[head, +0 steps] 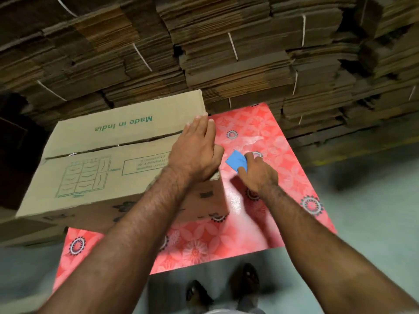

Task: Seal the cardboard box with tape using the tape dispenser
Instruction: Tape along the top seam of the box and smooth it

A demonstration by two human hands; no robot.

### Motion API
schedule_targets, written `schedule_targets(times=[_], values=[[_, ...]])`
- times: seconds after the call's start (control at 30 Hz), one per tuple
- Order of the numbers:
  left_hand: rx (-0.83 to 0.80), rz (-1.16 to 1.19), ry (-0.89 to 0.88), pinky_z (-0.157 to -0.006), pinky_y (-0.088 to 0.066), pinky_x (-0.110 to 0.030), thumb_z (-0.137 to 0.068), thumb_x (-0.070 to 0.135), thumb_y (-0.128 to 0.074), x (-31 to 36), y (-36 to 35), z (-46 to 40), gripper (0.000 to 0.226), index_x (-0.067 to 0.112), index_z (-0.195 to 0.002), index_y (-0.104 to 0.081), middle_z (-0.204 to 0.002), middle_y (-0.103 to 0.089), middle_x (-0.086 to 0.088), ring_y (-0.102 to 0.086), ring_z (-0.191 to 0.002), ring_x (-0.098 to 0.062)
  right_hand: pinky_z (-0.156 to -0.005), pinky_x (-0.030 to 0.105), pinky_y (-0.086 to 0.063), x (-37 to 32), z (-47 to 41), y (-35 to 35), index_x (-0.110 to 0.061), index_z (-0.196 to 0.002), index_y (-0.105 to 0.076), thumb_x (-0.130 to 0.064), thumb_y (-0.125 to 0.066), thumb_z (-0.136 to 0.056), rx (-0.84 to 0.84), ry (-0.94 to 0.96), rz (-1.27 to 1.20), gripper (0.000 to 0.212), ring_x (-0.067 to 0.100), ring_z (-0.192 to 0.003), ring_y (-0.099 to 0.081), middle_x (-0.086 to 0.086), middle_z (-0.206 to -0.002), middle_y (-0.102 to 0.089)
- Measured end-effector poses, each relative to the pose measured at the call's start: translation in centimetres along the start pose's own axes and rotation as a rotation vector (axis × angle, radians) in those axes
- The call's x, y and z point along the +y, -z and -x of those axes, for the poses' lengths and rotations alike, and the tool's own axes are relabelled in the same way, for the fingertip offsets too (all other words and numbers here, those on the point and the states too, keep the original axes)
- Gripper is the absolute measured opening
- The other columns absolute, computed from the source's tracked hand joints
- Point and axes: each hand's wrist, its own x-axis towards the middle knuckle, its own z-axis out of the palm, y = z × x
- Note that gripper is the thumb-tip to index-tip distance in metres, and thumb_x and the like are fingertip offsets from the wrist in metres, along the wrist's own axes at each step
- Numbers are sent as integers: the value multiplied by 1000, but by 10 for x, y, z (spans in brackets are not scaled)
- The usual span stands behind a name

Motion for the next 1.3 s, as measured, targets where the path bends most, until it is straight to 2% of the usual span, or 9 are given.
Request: schedule_targets(times=[0.27, 0.47, 0.57, 0.67, 0.77, 0.87, 1.03, 1.17, 1.3], values=[[-8, -110, -3, -124, -7, -40, -95, 39, -29, 3, 2, -4, 71, 2, -155, -20, -164, -13, -19, -13, -152, -30, -95, 47, -45, -2, 32, -77, -11, -158, -23, -15, -41, -99, -31, -194, 323, 61, 32, -128, -51, 17, -146, -46], [-24, -154, -21, -124, -11, -43, -89, 44, -21, 2, 1, -5, 77, 2, -154, -24, -165, -11, -17, -15, -152, -30, -70, 35, -57, -1, 52, -92, -26, -120, -75, -9, -39, -82, -241, -187, 268, 56, 10, -75, -69, 1, -100, -76], [-32, -185, -34, -124, -12, -45, -91, 46, -20, 1, 1, -6, 75, 3, -153, -26, -165, -11, -15, -15, -152, -30, -84, 32, -57, -14, 49, -61, -29, -146, -53, -3, -23, -101, -230, -316, 249, 60, 8, -100, -67, -1, -121, -69], [-29, -210, -42, -124, -13, -46, -91, 48, -19, -1, 0, -8, 76, 5, -152, -29, -166, -10, -14, -15, -152, -28, -99, 39, -45, -4, 42, -61, -11, -158, -23, -14, -49, -95, -187, -123, 367, 68, 29, -128, -52, 17, -143, -49], [-28, -163, -60, -124, -11, -46, -92, 50, -17, -5, 0, -6, 73, 12, -151, -35, -166, -6, -12, -12, -152, -27, -90, 38, -47, -16, 36, -21, -13, -139, -46, -18, -54, -91, -99, -127, 215, 49, 33, -120, -55, 13, -131, -55], [2, -36, -117, -124, -5, -47, -95, 51, -14, -13, -1, 4, 68, 25, -159, -15, -167, 2, -8, -5, -154, -23, -92, 41, -49, -35, 29, 26, -11, -132, -57, -17, -49, -95, 154, -100, -65, 38, 36, -117, -57, 14, -128, -58], [92, 80, -24, -123, 1, -42, -97, 48, -11, -33, 4, 30, 71, 14, -159, -10, -167, -4, -6, -4, -153, -19, -94, 22, -37, -97, 31, 95, -3, -122, -66, -23, -39, -98, 557, 157, -524, 41, 28, -114, -59, 14, -120, -67], [63, 31, 50, -122, -1, -44, -92, 43, -11, -46, 1, 44, 74, 8, -157, -17, -167, -8, -10, -8, -153, -22, -106, 3, -13, -146, 29, 108, 4, -146, -46, -18, -39, -108, 328, 316, -517, 45, 27, -140, -42, 20, -149, -48], [62, 79, 93, -124, -3, -45, -95, 40, -13, -49, -4, 43, 70, 8, -157, -16, -166, -11, -10, -8, -153, -23, -114, 12, -4, -158, 19, 92, 5, -156, -19, -15, -32, -110, 92, 293, -390, 52, 27, -154, -16, 21, -166, -17]])
